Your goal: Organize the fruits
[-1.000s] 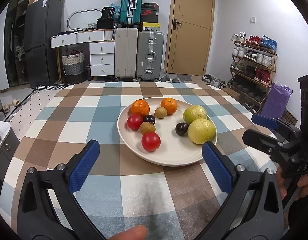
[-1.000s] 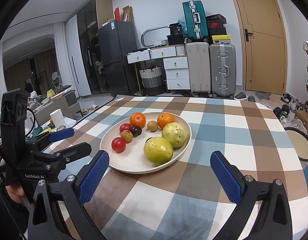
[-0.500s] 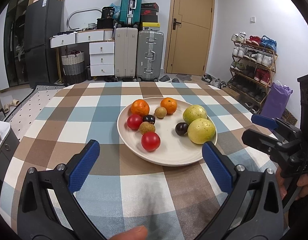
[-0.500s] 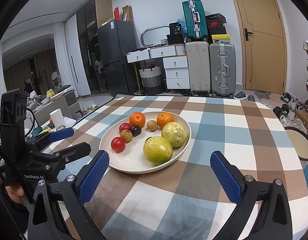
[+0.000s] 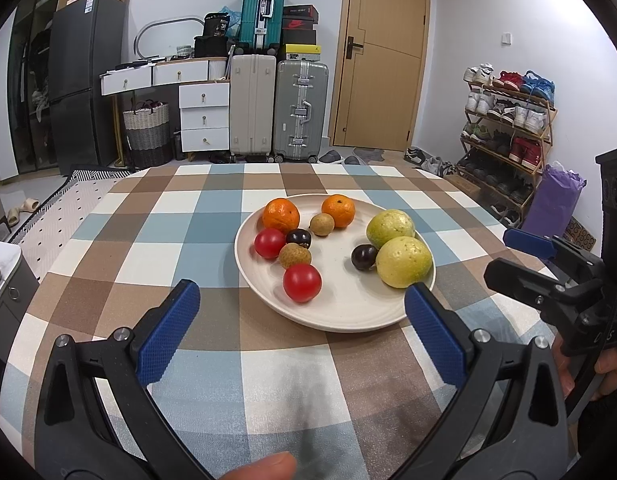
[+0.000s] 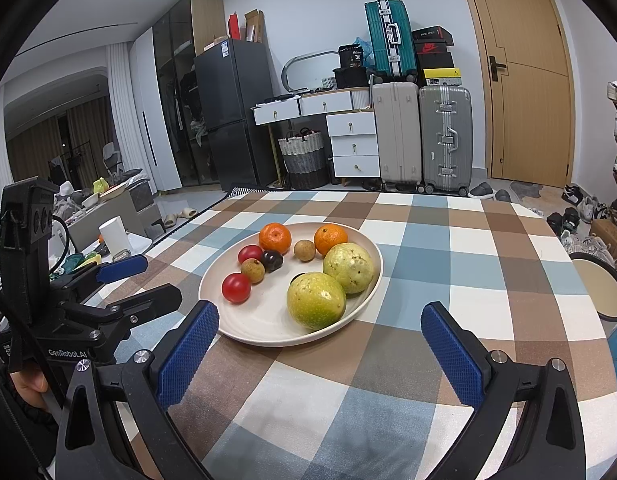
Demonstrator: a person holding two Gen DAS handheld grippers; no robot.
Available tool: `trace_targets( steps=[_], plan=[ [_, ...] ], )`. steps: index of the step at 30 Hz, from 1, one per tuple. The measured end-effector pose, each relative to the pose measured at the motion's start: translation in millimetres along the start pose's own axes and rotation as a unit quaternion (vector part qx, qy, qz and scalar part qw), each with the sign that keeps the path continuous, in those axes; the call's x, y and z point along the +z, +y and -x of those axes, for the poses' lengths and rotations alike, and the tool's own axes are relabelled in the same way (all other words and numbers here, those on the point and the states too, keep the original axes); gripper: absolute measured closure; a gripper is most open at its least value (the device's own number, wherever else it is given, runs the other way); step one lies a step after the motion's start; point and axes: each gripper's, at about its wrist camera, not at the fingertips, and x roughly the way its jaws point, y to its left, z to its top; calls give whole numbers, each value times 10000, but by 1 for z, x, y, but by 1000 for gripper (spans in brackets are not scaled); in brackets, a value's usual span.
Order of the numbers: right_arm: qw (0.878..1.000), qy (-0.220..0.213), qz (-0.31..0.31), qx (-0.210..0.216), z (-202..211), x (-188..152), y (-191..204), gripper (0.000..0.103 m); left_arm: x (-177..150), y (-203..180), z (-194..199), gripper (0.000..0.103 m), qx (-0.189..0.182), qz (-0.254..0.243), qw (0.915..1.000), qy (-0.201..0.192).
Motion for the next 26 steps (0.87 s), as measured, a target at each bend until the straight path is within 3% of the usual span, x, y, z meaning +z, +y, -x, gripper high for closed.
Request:
trace_targets(
  steps=[26],
  plan=[
    [10000, 4, 38, 1, -1, -3, 1, 0, 0, -1, -1, 1, -11, -3, 10000, -8]
  ],
)
